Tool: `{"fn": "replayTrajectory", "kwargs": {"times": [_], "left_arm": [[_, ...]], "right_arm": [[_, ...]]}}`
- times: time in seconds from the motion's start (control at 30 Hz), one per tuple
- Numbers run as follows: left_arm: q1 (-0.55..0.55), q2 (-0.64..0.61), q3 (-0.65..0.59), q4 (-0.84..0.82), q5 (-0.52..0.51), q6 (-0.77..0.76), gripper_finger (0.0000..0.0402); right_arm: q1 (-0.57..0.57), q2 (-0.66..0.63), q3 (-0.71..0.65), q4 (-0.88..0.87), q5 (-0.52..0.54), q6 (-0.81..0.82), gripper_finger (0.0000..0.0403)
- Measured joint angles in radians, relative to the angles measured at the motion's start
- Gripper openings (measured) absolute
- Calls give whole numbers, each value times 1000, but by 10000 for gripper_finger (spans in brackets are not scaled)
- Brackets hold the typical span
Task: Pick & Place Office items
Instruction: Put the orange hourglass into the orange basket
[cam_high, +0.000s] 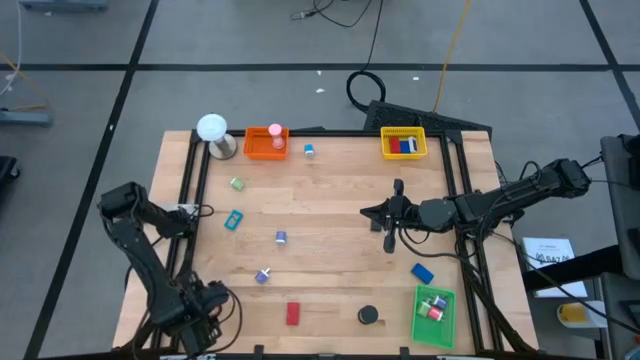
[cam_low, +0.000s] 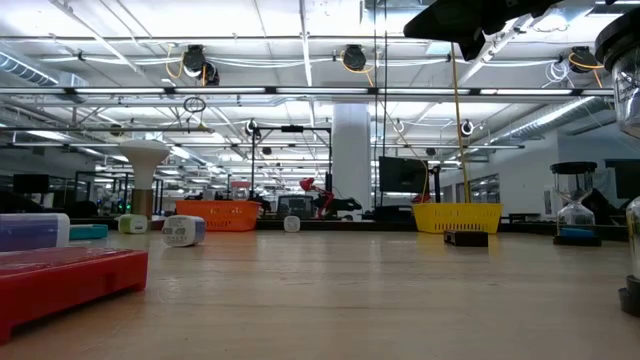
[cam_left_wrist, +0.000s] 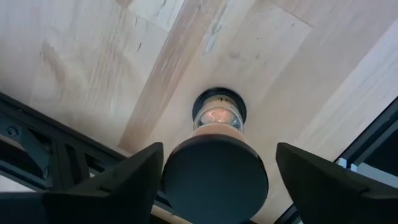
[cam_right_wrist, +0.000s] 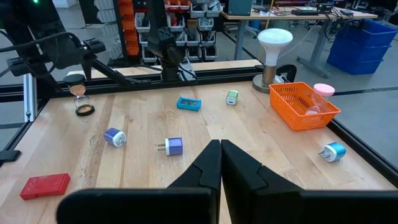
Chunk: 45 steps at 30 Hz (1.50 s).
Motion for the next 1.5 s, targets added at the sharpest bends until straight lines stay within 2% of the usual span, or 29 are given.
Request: {"fn": "replayTrajectory", "kwargs": {"times": [0.23, 0.37, 0.6, 0.73, 0.83, 1.0, 1.13, 1.3, 1.5], "left_arm": [[-12, 0, 0, -3, -1, -16, 216], [-3, -16, -1, -7, -16, -1, 212], [113, -156, 0, -113, -181, 57, 212], [268, -241, 0, -251, -255, 152, 212], [455, -284, 0, -311, -309, 313, 212], [838, -303, 0, -245, -329, 722, 212], [1081, -297, 0, -141, -327, 976, 212], [1281, -284, 0, -48, -320, 1131, 212], [1423, -230, 0, 10, -269, 1226, 212]], "right_arm": [[0, 0, 0, 0, 0, 0, 4], [0, 0, 0, 0, 0, 0, 4], [0, 0, 0, 0, 0, 0, 4], [0, 0, 0, 0, 0, 0, 4], [0, 0, 0, 0, 0, -8, 4], [0, 0, 0, 0, 0, -22, 4], [0, 0, 0, 0, 0, -22, 4], [0, 0, 0, 0, 0, -26, 4], [0, 0, 0, 1, 0, -26, 4]]}}
